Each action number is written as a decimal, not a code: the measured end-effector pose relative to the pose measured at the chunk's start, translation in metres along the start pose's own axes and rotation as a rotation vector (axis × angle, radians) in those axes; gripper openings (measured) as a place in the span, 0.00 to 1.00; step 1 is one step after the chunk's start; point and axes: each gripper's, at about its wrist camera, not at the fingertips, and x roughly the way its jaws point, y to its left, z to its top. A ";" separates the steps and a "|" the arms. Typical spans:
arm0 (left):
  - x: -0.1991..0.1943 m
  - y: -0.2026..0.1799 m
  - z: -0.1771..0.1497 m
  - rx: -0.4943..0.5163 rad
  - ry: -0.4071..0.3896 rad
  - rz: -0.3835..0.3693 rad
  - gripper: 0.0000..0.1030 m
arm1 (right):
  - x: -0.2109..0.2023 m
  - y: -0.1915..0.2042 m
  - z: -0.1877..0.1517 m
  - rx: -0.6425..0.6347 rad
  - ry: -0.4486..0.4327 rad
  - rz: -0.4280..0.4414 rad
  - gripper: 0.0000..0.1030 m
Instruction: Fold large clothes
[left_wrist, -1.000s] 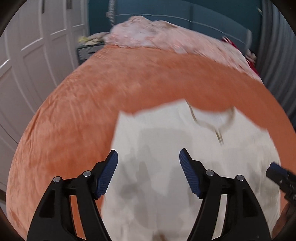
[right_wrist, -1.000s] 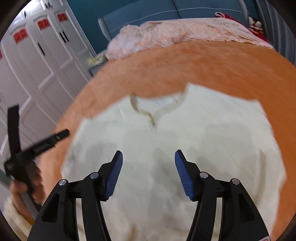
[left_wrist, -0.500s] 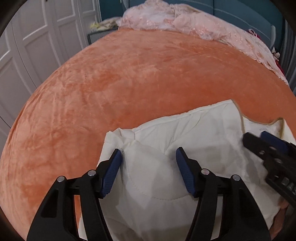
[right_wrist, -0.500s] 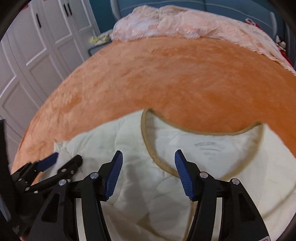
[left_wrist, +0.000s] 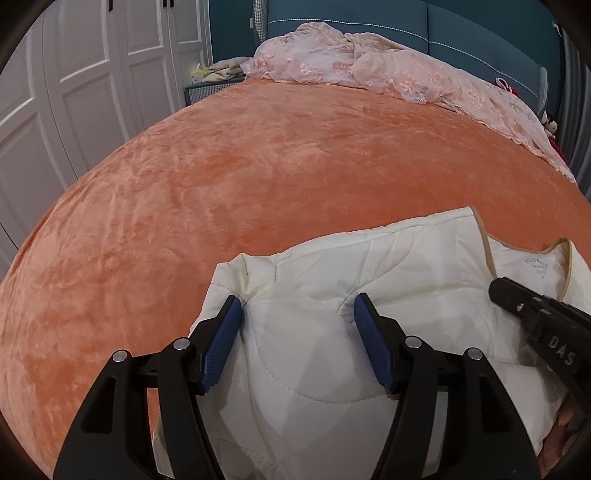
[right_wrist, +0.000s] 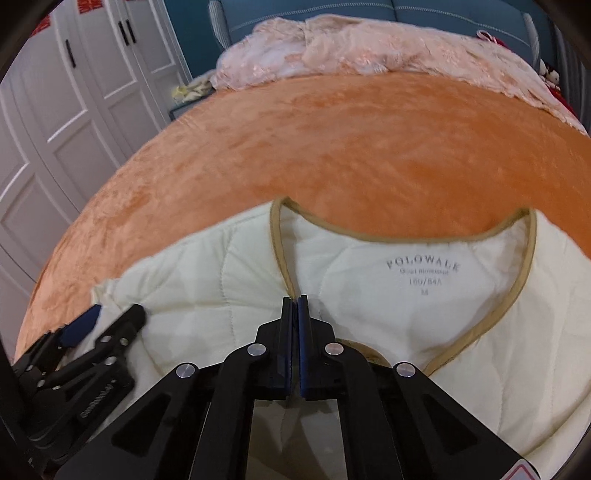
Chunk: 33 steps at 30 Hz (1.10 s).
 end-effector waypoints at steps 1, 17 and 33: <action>0.001 -0.001 0.000 0.005 -0.001 0.005 0.60 | 0.002 0.001 0.000 -0.004 0.004 -0.009 0.01; 0.007 -0.013 -0.006 0.059 -0.023 0.074 0.61 | 0.012 0.007 -0.004 -0.039 0.001 -0.050 0.01; -0.054 0.004 0.016 -0.082 -0.034 -0.058 0.80 | -0.130 -0.131 -0.011 0.323 -0.268 -0.085 0.21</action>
